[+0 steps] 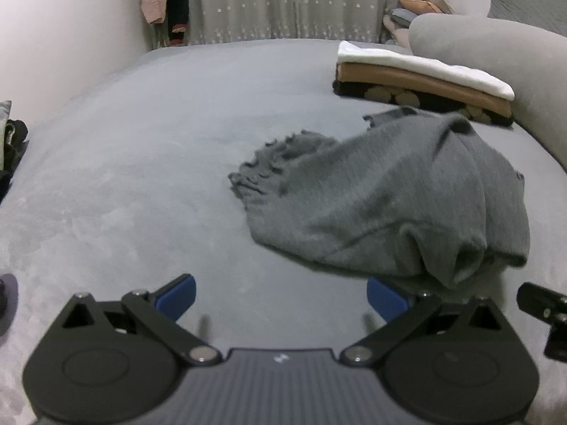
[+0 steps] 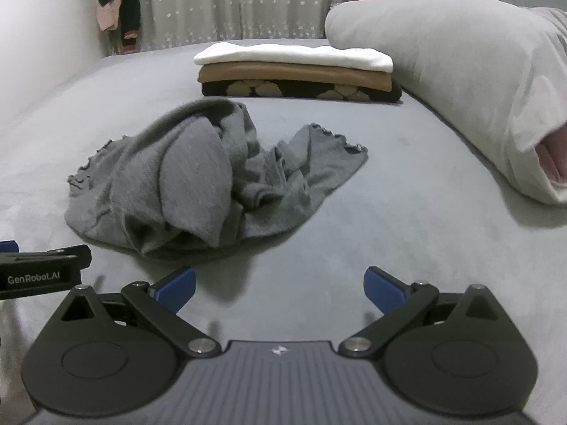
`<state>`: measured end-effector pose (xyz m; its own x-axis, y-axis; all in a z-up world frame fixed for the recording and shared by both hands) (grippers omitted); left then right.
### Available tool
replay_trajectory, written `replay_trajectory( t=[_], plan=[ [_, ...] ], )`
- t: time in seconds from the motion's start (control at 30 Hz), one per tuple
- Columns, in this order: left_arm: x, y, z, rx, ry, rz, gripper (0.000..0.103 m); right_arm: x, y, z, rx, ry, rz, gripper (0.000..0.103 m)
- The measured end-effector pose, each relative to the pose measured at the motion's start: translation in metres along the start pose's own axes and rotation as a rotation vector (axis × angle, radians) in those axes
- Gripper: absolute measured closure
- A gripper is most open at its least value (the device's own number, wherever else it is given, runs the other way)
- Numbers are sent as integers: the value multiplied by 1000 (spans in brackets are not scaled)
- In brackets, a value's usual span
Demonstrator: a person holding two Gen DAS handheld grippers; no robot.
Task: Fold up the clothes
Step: 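Move both grippers open toward the crumpled grey knit garment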
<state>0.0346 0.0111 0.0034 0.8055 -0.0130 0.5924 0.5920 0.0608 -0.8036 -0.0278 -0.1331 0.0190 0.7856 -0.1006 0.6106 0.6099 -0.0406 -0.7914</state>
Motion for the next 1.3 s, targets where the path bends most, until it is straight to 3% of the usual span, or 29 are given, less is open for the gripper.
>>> replay_trajectory(
  t=[0.23, 0.43, 0.63, 1.3],
  plan=[
    [23, 3, 6, 17, 0, 17, 0, 27, -8, 1, 6, 7, -1, 0],
    [15, 16, 4, 4, 36, 30, 0, 39, -9, -2, 1, 0, -3, 0],
    [14, 24, 2, -10, 48, 57, 0, 40, 6, 2, 81, 14, 57, 0],
    [4, 39, 3, -43, 71, 145, 0, 36, 20, 0, 47, -25, 103, 0]
  ],
)
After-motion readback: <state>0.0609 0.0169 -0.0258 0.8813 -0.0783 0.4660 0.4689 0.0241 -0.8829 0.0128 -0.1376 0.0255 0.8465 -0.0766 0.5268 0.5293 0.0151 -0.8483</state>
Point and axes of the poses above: each gripper's, at about its wrist camera, not at the fingertips, and y roughly the way its jaws point, z to its left, x to its top, the point moved 3 cm from there along y, roughly the way its jaws point, and after that the axes turned 10 degrees about z, right-handed, at the moved point
